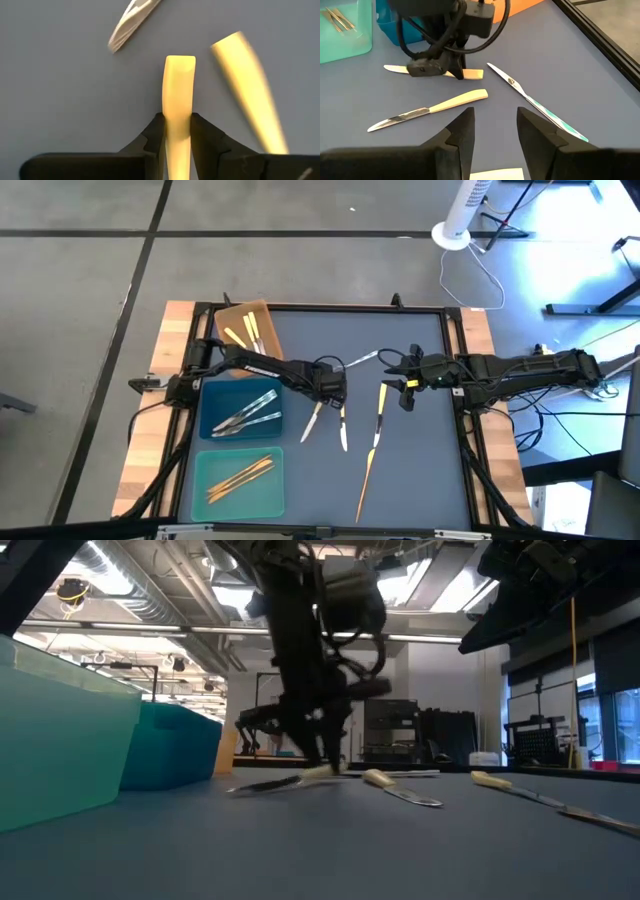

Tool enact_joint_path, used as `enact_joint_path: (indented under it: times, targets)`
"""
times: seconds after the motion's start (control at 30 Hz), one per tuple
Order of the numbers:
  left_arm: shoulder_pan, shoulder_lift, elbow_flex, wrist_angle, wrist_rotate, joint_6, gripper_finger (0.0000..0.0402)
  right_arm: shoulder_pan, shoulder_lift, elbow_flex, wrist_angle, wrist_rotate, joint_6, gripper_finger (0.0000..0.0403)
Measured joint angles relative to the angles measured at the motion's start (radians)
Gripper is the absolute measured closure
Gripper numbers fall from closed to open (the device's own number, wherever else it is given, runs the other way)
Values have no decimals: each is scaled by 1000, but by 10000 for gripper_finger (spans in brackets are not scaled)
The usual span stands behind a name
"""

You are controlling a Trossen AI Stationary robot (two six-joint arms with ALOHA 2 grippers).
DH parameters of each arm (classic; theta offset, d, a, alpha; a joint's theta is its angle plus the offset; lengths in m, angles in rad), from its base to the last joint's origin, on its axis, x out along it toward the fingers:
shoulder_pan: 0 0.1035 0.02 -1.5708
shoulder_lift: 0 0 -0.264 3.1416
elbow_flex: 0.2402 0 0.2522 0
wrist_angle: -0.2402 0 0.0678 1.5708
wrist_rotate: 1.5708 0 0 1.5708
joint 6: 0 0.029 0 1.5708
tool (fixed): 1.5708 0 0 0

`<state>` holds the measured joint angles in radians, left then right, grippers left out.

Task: Sort silverware by color (type)
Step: Put the yellow knife into the orange bin

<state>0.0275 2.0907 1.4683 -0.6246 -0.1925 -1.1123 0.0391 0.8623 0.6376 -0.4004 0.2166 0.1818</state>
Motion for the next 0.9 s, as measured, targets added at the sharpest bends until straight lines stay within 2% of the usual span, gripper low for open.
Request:
enact_joint_path:
  times: [0.23,0.47,0.6,0.9]
  targets:
    - [29,-4,123,3,-27,134,353,0,0,0,0,0,0,269]
    - [84,-7,251,-24,-24,251,400,0,0,0,-1,0,0,269]
    - [98,-8,268,-64,-18,251,394,0,0,0,-2,0,0,269]
    - [85,-8,255,-194,62,229,384,0,0,0,-3,0,0,269]
